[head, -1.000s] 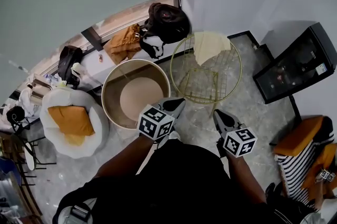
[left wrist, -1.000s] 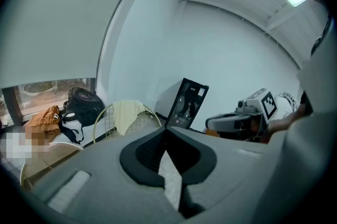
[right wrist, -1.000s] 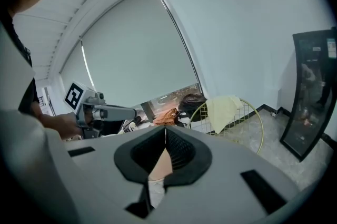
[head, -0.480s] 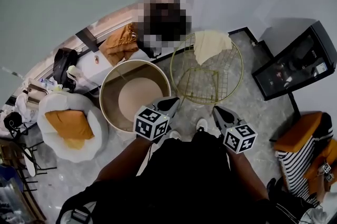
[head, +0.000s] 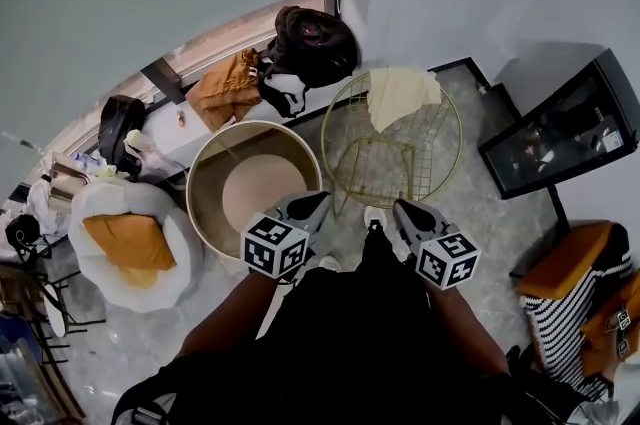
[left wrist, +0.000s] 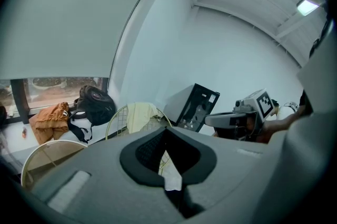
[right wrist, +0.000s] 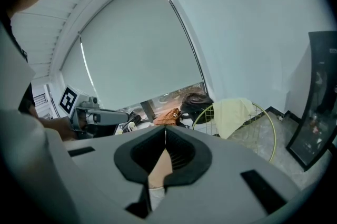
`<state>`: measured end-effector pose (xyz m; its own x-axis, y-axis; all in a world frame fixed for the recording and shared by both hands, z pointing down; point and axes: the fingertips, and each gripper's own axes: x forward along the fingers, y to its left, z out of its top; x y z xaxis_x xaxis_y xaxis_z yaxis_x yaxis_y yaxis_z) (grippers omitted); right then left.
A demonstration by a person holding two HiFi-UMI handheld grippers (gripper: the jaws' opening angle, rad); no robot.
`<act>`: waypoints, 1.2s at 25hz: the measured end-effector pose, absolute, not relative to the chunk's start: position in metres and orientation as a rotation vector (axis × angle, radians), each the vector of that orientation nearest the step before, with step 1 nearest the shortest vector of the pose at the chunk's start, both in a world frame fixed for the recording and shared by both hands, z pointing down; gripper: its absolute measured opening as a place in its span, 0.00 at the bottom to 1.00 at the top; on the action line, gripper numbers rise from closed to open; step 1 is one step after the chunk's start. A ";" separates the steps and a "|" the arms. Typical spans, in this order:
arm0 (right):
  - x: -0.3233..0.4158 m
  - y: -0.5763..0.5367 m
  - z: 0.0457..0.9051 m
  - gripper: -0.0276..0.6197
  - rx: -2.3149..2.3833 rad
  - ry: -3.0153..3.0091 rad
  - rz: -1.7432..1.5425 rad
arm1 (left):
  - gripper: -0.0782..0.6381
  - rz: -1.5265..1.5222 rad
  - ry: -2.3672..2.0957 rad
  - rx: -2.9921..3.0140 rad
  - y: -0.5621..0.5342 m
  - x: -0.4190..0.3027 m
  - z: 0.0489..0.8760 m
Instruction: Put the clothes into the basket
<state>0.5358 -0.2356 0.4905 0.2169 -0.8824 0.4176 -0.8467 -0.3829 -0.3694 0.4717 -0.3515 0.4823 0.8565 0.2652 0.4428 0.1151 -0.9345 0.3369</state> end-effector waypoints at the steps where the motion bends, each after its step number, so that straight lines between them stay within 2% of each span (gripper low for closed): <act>1: 0.542 -0.238 0.490 0.07 -2.400 1.716 -0.889 | 0.11 0.714 0.277 2.733 -0.354 0.476 0.482; 16: 0.701 -0.258 0.503 0.07 -2.386 1.677 -0.896 | 0.11 0.806 0.221 2.763 -0.381 0.599 0.489; 30: 0.862 -0.250 0.609 0.07 -2.661 1.708 -1.082 | 0.11 0.983 0.085 2.749 -0.400 0.695 0.523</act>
